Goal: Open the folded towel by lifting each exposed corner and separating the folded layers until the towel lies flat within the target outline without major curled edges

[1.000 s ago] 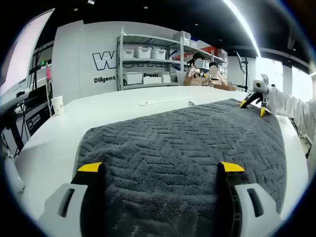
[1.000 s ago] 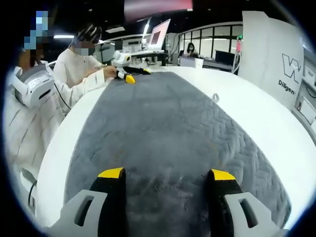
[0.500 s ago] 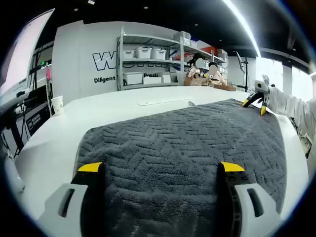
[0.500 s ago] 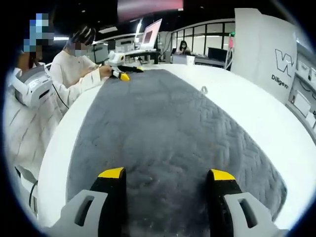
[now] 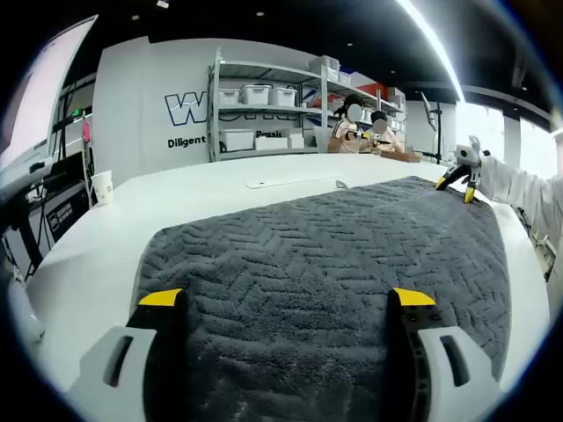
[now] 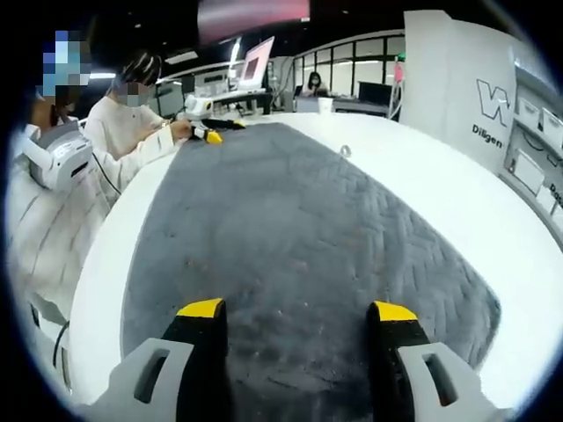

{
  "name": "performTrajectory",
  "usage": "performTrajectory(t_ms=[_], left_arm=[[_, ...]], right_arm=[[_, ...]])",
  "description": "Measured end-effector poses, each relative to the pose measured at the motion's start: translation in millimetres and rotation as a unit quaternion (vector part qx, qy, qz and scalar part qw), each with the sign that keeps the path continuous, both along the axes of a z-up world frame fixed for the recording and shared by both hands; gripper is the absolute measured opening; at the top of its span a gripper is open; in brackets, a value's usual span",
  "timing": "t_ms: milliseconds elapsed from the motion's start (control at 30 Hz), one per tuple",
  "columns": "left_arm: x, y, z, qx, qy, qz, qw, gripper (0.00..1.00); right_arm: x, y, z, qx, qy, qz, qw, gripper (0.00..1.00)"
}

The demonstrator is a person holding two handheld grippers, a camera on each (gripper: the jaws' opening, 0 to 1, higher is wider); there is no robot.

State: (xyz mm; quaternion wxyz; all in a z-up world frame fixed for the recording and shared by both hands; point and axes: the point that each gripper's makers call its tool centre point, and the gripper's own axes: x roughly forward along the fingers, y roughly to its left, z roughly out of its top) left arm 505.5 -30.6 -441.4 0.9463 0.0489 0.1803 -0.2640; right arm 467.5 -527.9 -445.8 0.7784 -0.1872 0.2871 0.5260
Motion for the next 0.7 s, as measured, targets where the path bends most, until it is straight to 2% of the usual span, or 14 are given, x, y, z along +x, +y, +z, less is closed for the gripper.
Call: performTrajectory(t_ms=[200,367,700], left_arm=[[-1.5,-1,0.0,0.0,0.0,0.0,1.0,0.93],[-0.6,0,0.2,0.0,0.0,0.0,1.0,0.93],[0.8,1,0.4,-0.001,-0.001,-0.001,1.0,0.93]], right_arm=[[-2,-15,-1.2,-0.008,0.0,-0.012,0.9999,0.63],[-3,-28,-0.2,-0.001,-0.001,-0.028,0.9996,0.61],[-3,-40,-0.6,-0.002,-0.001,-0.035,0.9994,0.6]])
